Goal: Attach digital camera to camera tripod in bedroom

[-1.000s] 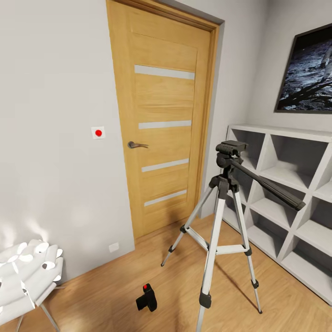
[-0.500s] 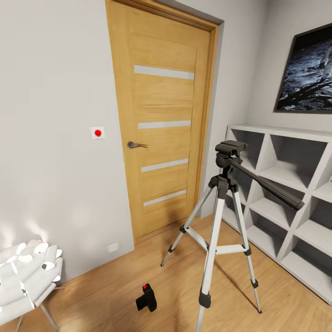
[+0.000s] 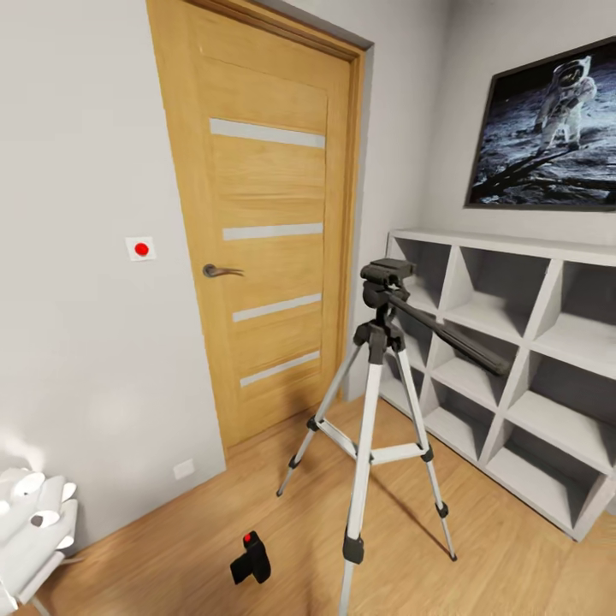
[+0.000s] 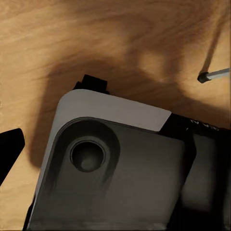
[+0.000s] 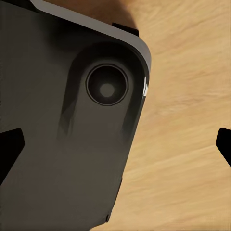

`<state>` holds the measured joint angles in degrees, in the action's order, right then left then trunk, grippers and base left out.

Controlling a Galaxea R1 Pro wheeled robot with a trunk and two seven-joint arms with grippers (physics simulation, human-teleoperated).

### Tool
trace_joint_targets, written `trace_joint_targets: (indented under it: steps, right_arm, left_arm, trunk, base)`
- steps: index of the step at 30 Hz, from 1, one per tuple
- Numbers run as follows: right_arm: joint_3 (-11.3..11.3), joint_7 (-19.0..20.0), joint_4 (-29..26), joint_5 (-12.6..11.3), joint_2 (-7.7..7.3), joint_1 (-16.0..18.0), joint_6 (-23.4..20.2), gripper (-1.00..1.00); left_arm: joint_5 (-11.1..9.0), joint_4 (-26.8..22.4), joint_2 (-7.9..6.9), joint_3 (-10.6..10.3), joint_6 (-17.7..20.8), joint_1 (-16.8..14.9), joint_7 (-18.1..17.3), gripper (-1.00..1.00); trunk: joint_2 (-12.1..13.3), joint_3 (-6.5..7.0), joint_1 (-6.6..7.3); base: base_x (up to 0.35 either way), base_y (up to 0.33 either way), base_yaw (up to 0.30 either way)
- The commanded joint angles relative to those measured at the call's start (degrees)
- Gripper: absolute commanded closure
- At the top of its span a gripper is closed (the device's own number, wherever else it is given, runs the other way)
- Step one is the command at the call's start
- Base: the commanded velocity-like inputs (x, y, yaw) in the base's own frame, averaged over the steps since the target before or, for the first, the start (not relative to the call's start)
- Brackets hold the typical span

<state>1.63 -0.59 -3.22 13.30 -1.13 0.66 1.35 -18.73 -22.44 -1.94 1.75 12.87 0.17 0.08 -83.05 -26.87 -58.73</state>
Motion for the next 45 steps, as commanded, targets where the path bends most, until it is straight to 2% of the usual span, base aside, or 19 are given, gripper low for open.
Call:
trace_joint_targets:
  steps: [1,6,9,12,17,22,39,45]
  right_arm:
    - [0.2,0.0,0.1,0.2,0.01,0.0,0.1,-1.0]
    - [0.2,-0.1,0.1,0.2,0.0,0.0,0.1,-1.0]
    - [0.2,-0.1,0.1,0.2,-0.01,0.0,0.1,-1.0]
    - [0.2,-0.1,0.1,0.2,-0.01,0.0,0.1,-1.0]
    - [0.2,0.0,0.1,0.2,-0.01,0.0,0.1,-1.0]
    - [0.2,0.0,0.1,0.3,-0.01,0.0,0.1,-1.0]
    - [0.5,0.0,0.1,0.3,-0.21,0.0,0.4,-1.0]
    - [0.5,0.0,0.1,0.3,-0.26,0.0,0.4,-1.0]
  left_arm:
    - [-0.5,3.2,-0.1,0.3,0.4,0.0,0.0,-1.0]
    - [-0.6,7.1,-0.2,0.3,0.3,0.0,0.0,-1.0]
    - [-0.6,8.5,-0.22,0.3,-1.1,0.0,0.0,-1.0]
    - [-0.7,11.2,-0.16,0.3,-6.3,0.0,0.0,-1.0]
    - [-0.8,15.6,-0.16,0.4,-12.9,0.0,0.1,-1.0]
    - [-0.8,17.8,-0.11,0.4,-15.5,0.0,0.1,-1.0]
    - [-0.8,18.4,0.07,0.4,-16.4,0.0,0.1,-1.0]
    - [-0.5,18.4,0.24,0.1,-16.5,0.0,0.0,-1.0]
  trunk:
    - [0.0,-0.06,0.0]
    - [0.0,-0.06,0.0]
    - [0.0,-0.06,0.0]
    - [0.0,-0.06,0.0]
    - [0.0,-0.06,0.0]
    - [0.0,-0.06,0.0]
    - [0.0,-0.06,0.0]
    - [0.0,-0.06,0.0]
  base:
    - [0.0,0.0,-0.24]
    - [0.0,0.0,-0.24]
    - [0.0,0.0,-0.241]
    - [0.0,0.0,-0.241]
    - [0.0,0.0,-0.241]
    - [0.0,0.0,-0.225]
    - [-0.003,0.0,-0.033]
    - [-0.206,0.0,0.0]
